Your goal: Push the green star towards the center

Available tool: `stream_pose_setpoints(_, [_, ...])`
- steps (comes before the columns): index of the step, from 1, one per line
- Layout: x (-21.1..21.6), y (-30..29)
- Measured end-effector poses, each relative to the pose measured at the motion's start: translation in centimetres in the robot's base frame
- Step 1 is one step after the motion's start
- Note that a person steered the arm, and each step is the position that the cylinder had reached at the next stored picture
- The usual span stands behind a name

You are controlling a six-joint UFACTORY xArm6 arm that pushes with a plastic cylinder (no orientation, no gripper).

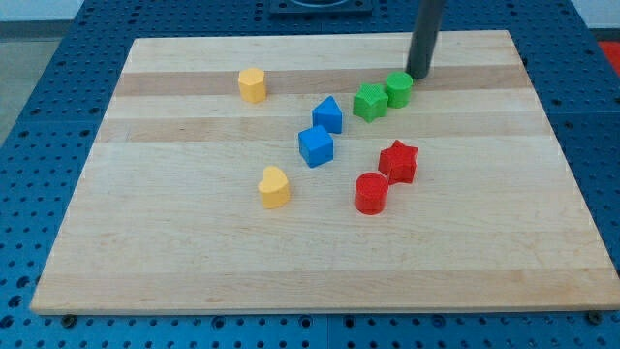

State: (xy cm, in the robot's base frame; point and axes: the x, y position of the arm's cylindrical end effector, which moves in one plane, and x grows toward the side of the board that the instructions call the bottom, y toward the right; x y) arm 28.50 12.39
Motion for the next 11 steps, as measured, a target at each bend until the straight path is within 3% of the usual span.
stream_pose_setpoints(3, [0.4, -10.0])
stream_pose_setpoints(8, [7.8, -10.7])
stream_pose_setpoints(11, [5.2, -11.7])
